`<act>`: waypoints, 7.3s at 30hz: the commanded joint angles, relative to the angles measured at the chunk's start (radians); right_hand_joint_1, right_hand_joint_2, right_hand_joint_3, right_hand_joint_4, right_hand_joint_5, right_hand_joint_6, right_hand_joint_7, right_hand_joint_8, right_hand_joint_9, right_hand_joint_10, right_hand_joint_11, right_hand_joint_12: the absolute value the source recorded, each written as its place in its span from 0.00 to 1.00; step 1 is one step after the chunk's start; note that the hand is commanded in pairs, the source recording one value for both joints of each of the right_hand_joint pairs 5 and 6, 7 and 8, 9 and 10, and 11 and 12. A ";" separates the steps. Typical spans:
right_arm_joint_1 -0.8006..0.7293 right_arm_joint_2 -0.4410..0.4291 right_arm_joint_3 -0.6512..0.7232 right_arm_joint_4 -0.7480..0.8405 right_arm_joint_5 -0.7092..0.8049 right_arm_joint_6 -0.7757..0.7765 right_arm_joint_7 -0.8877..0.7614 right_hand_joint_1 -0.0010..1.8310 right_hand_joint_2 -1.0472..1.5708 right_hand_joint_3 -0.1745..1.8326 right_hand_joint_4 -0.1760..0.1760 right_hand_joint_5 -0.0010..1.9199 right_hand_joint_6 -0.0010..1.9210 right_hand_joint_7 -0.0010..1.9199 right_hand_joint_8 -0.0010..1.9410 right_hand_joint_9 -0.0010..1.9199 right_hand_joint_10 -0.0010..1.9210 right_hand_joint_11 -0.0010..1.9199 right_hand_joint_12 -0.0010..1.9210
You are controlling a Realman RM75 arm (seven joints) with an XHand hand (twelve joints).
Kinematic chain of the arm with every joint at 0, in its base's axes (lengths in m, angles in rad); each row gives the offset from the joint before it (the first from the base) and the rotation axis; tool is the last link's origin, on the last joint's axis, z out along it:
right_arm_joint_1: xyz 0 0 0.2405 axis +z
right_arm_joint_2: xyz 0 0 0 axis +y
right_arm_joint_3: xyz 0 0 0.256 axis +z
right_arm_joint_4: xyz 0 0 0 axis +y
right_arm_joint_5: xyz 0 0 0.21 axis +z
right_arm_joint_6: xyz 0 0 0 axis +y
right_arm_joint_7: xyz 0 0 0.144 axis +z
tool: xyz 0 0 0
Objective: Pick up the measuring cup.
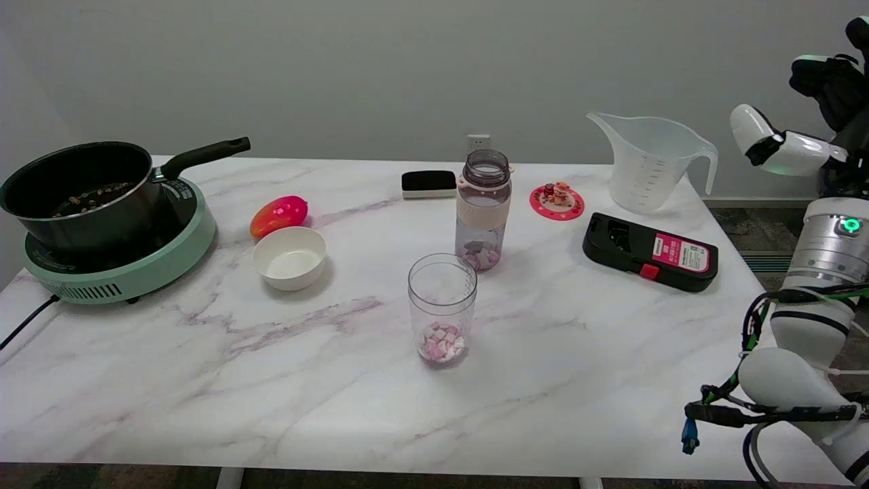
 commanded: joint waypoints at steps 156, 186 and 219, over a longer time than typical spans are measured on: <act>0.143 -0.344 -0.699 -0.543 -0.371 0.077 0.090 0.63 0.23 0.66 0.50 0.09 0.09 0.27 0.26 0.29 0.29 0.27 0.27; 0.197 -0.426 -0.717 -0.629 -0.414 0.047 0.185 0.63 0.22 0.71 0.50 0.08 0.08 0.25 0.25 0.27 0.27 0.26 0.26; 0.272 -0.467 -0.720 -0.680 -0.473 -0.032 0.230 0.62 0.22 0.64 0.50 0.08 0.08 0.25 0.24 0.26 0.26 0.25 0.25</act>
